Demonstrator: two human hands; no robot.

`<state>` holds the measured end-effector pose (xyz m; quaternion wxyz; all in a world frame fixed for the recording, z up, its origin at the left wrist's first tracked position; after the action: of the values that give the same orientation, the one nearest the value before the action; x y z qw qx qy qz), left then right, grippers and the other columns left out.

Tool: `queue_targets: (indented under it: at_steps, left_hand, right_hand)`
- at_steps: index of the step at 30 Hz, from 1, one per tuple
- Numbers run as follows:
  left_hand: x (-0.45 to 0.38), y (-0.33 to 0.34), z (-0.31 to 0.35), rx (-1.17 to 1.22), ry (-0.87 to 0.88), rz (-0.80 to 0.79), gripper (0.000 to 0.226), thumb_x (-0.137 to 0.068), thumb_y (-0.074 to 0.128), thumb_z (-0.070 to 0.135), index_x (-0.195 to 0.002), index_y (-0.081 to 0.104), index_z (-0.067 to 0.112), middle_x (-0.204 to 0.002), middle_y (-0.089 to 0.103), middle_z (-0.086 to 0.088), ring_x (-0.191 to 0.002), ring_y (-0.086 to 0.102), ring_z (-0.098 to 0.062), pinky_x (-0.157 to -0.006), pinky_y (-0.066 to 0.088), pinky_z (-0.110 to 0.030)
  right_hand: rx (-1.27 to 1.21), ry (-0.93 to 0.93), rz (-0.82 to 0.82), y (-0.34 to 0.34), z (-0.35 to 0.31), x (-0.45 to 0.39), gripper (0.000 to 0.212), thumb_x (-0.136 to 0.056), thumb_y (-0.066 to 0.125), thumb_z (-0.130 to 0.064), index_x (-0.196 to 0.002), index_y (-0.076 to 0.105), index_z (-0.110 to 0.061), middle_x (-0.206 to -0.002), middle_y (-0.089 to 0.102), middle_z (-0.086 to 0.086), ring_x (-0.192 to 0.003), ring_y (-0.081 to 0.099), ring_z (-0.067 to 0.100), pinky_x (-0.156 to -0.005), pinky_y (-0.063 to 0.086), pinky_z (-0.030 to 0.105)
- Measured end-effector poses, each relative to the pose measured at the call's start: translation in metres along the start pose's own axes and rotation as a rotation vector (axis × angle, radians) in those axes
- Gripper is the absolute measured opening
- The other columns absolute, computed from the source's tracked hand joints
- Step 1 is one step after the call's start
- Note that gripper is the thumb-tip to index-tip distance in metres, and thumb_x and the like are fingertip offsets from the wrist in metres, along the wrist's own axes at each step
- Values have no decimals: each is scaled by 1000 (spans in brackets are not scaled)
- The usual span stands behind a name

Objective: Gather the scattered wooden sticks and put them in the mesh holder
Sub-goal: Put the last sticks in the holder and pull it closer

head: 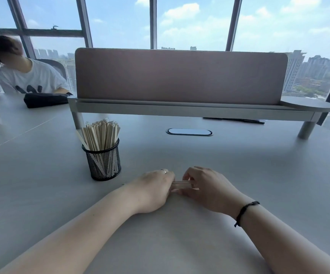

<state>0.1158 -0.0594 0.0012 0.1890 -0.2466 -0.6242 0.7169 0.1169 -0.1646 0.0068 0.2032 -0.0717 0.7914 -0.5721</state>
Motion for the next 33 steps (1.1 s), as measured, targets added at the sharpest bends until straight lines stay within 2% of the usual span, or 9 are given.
queue_targets:
  at_steps: [5,8,11,14,18,21,24,27,33]
  left_hand:
    - [3,-24,-8,-108,14,106,21,-106,29,35,-99,42,20,-103,61,-5,-89,60,-34,-67,37,-37]
    - [6,-48,-14,29,34,244,22,-106,31,37,-92,40,21,-83,62,-3,-74,59,-34,-66,46,-41]
    - [13,-79,-26,387,69,475,35,-102,43,45,-73,36,26,-55,42,9,-51,41,-14,-51,36,-33]
    - [21,-92,-47,856,-27,619,54,-89,53,63,-62,30,22,-51,30,11,-46,27,-12,-47,23,-30]
    - [21,-74,-67,1443,-170,669,58,-90,69,40,-54,28,20,-44,25,7,-39,19,-13,-45,18,-22]
    - [23,-61,-78,1460,-231,685,55,-92,68,18,-52,30,18,-44,26,1,-40,22,-14,-45,23,-25]
    - [24,-53,-87,1442,-283,694,57,-92,68,12,-49,32,19,-42,27,1,-37,24,-16,-44,30,-25]
    - [23,-53,-89,1461,-297,697,56,-93,67,15,-52,30,19,-42,24,2,-37,20,-14,-42,27,-22]
    - [15,-38,-79,1516,-342,571,59,-99,57,32,-51,24,27,-47,18,6,-42,13,-13,-45,13,-20]
  right_hand:
    - [-245,218,-23,-2,33,1,20,-78,77,-38,-94,69,-28,-82,63,-10,-72,56,9,-66,44,23]
    - [-269,226,-42,0,34,2,12,-79,78,-34,-89,75,-28,-81,64,-9,-71,55,4,-66,44,21]
    - [-216,174,-62,1,23,1,5,-84,73,-30,-82,74,-26,-91,62,-9,-80,56,9,-74,46,26]
    - [-83,85,-65,-1,5,1,5,-90,66,-32,-87,68,-29,-101,58,-10,-94,57,15,-86,45,31]
    - [-18,35,-81,2,-7,4,11,-96,56,-31,-100,64,-25,-105,57,-7,-100,58,19,-84,43,29]
    - [7,26,-81,2,-8,5,7,-97,50,-28,-96,57,-28,-102,60,-7,-95,58,19,-79,44,30]
    - [-111,66,-35,-2,-3,5,9,-97,48,-22,-90,51,-28,-87,64,-8,-80,58,16,-69,45,29]
    - [-324,139,63,-9,5,3,13,-97,49,-15,-93,54,-26,-79,64,-8,-66,53,7,-58,41,19]
    - [-745,298,166,-6,15,-2,26,-101,51,-28,-83,69,-23,-57,37,-8,-45,29,10,-48,27,26]
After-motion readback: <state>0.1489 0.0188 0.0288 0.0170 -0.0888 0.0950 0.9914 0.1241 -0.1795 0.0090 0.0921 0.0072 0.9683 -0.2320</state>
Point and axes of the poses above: each hand's wrist, its own x-axis away from the middle knuckle, its own y-axis out of the palm, z = x × y, the point moved 10 cm from there along -x, towards the middle knuckle
